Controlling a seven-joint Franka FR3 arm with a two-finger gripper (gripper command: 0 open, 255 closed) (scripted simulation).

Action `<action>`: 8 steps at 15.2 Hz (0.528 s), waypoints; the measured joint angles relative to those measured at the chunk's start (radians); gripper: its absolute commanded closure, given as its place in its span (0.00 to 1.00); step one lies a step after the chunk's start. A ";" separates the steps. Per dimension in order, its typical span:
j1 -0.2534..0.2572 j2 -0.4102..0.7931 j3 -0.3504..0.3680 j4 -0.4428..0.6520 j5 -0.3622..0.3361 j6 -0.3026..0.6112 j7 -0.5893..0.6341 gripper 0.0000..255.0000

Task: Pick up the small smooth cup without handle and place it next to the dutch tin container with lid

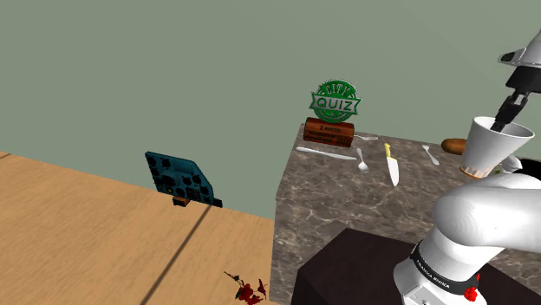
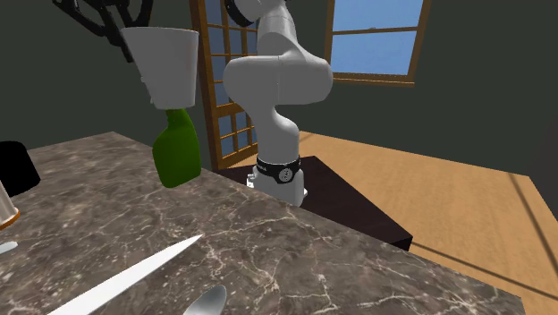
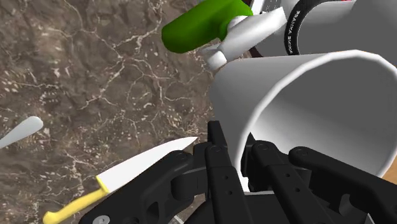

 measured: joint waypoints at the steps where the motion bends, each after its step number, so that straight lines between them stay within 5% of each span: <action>1: -0.004 0.000 -0.016 0.017 -0.016 -0.011 -0.022 1.00; 8: 0.014 0.043 -0.179 0.169 -0.143 -0.049 -0.196 1.00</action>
